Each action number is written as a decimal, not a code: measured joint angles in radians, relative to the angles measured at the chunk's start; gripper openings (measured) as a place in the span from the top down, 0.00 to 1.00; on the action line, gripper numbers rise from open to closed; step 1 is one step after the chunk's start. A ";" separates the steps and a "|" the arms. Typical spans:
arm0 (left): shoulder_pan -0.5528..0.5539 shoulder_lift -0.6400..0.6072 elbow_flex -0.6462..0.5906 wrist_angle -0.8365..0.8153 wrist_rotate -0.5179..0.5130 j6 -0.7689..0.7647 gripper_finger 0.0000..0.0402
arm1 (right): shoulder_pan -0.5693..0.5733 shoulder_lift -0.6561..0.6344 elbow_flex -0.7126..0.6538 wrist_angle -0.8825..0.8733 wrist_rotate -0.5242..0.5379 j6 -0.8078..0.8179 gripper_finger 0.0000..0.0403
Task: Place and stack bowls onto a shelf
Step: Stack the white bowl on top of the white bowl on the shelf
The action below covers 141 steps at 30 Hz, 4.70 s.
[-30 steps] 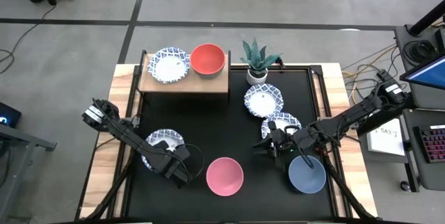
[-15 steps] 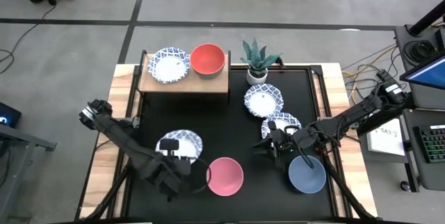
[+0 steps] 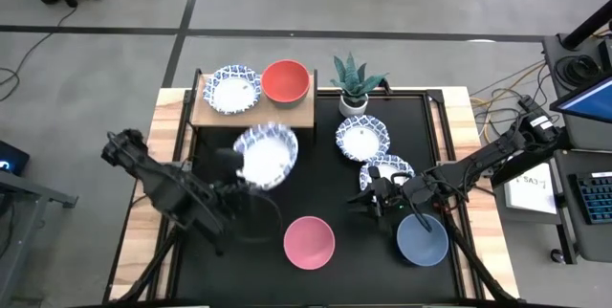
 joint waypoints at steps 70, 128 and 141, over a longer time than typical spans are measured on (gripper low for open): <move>1.125 -0.292 -0.408 0.270 0.341 0.770 0.82 | 0.000 0.000 -0.002 -0.001 0.000 -0.016 0.71; 1.114 -0.635 -0.939 0.968 0.453 0.417 1.00 | 0.000 0.000 -0.002 -0.001 0.000 -0.022 0.71; 0.676 -0.782 -0.957 0.964 0.602 0.098 1.00 | -0.001 0.000 0.014 0.001 0.015 0.146 0.71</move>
